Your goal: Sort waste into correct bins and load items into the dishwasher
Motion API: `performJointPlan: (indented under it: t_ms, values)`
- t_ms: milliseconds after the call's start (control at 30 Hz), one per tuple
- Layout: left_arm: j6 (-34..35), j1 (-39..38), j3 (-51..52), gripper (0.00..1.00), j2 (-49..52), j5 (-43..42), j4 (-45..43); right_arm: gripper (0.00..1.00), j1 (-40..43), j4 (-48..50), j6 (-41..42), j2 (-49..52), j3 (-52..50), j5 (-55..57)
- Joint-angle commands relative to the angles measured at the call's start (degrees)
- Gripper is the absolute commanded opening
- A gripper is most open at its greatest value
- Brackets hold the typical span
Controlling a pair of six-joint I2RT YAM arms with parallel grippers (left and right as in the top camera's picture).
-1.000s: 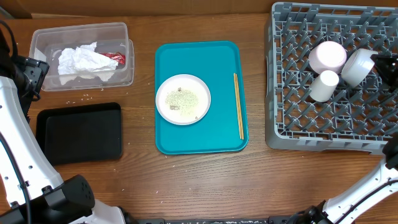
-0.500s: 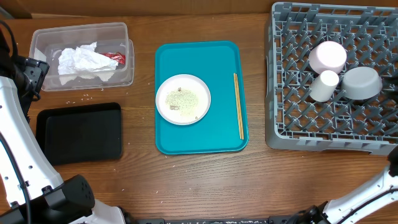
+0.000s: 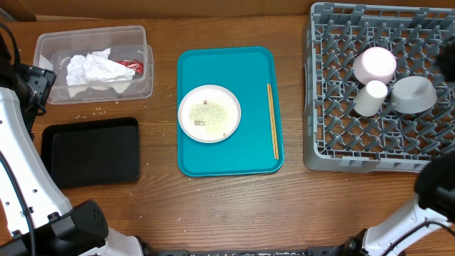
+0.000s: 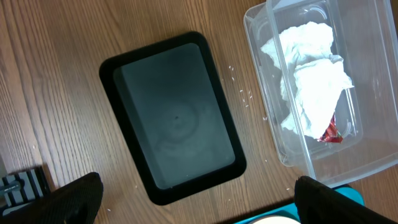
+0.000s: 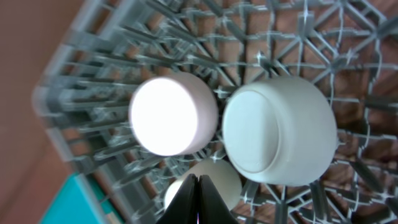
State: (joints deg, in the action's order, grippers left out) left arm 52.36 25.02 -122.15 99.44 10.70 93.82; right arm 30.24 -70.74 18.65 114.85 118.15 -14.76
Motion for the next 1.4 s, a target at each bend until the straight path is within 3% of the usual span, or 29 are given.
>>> performJointPlan:
  t_ms: [0, 633, 767, 1000, 1100, 1267, 1367]
  values:
    - [-0.5, 0.1, 0.3, 1.0, 0.4, 0.2, 0.0, 0.04, -3.0, -0.2, 4.1, 5.3, 0.2, 14.3]
    - [-0.5, 0.1, 0.3, 1.0, 0.4, 0.2, 0.0, 0.04, -0.5, -12.3, 12.0, 6.1, 0.9, 29.3]
    - [-0.5, 0.1, 0.3, 1.0, 0.4, 0.2, 0.0, 0.04, -3.1, -11.1, 8.4, 1.8, 0.9, 24.2]
    - [-0.5, 0.1, 0.3, 1.0, 0.4, 0.2, 0.0, 0.04, -14.8, -2.7, -7.3, -4.8, 0.9, 3.1]
    - [-0.5, 0.1, 0.3, 1.0, 0.4, 0.2, 0.0, 0.2, -22.5, 1.4, -8.0, -4.6, 0.8, -0.4]
    - [-0.5, 0.1, 0.3, 1.0, 0.4, 0.2, 0.0, 0.58, -36.8, 6.7, -8.3, -1.8, 0.7, 2.9]
    - [-0.5, 0.1, 0.3, 1.0, 0.4, 0.2, 0.0, 0.63, -43.4, 8.0, -8.2, 0.8, 0.7, 8.5]
